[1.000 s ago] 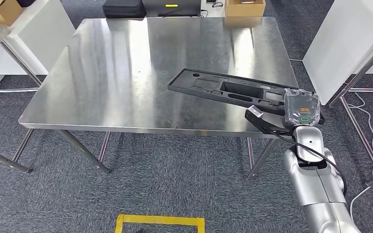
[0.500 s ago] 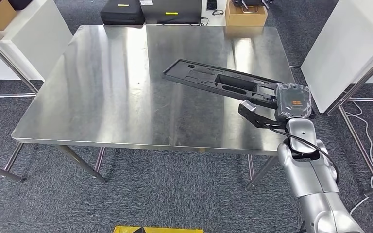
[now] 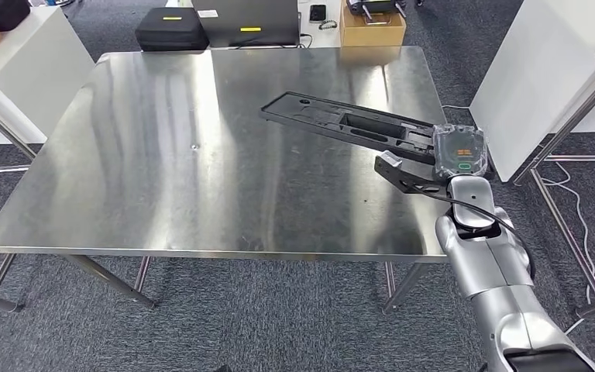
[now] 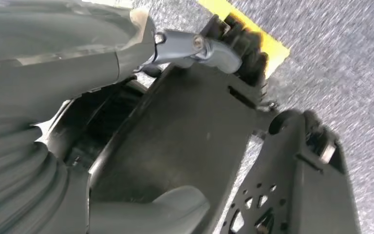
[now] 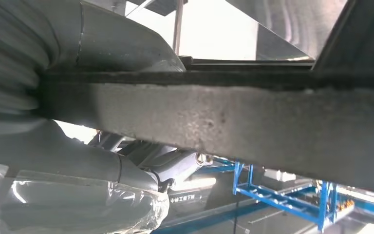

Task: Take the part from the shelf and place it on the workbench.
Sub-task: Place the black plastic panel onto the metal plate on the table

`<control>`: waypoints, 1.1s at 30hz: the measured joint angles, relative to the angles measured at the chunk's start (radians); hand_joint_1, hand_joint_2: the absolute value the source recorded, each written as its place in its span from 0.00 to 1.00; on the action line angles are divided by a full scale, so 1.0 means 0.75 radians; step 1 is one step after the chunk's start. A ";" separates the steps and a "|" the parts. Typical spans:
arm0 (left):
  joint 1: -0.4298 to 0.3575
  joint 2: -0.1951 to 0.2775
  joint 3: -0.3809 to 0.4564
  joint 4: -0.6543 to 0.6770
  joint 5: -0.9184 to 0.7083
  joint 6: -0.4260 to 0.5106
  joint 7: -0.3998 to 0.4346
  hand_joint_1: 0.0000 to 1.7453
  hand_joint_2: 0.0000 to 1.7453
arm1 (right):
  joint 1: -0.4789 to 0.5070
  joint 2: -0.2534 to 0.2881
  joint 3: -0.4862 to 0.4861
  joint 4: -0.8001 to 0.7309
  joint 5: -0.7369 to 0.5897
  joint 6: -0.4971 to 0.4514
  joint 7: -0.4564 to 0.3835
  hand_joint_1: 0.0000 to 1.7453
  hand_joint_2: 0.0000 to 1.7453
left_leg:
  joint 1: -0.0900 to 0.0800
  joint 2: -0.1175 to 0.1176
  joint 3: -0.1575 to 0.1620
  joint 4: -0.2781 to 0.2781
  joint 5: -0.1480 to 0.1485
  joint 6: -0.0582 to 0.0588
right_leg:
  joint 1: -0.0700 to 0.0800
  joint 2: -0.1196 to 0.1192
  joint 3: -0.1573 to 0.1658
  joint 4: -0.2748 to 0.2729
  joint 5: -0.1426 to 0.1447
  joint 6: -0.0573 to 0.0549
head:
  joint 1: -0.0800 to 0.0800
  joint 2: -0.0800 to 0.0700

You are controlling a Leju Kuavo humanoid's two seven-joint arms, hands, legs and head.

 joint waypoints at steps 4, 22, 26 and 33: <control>0.002 0.004 -0.007 0.000 0.008 0.000 0.005 0.00 1.00 | -0.012 0.004 0.005 0.043 0.001 -0.004 0.006 1.00 1.00 | -0.016 -0.004 0.074 -0.286 0.201 0.051 | 0.006 0.009 0.057 -0.007 -0.040 0.008 | -0.002 0.000; -0.003 -0.002 -0.081 0.000 0.072 -0.006 0.026 0.00 1.00 | -0.086 0.083 0.058 0.189 0.000 -0.052 -0.052 1.00 1.00 | -0.049 -0.036 0.278 -0.398 0.129 0.074 | 0.037 -0.003 -0.071 -0.012 0.047 0.041 | 0.006 0.000; -0.005 0.000 -0.093 -0.001 0.074 -0.007 0.027 0.00 1.00 | -0.106 0.107 0.064 0.206 0.000 -0.058 -0.052 1.00 1.00 | -0.042 -0.025 0.225 -0.288 0.102 0.045 | 0.011 0.000 -0.025 -0.023 0.046 -0.004 | 0.004 0.000; -0.005 0.005 -0.098 -0.001 0.079 -0.006 0.034 0.00 1.00 | -0.116 0.132 0.066 0.236 0.000 -0.060 -0.062 1.00 1.00 | 0.027 0.001 0.069 -0.192 0.130 -0.029 | -0.014 0.000 0.054 -0.024 -0.020 0.012 | -0.001 0.000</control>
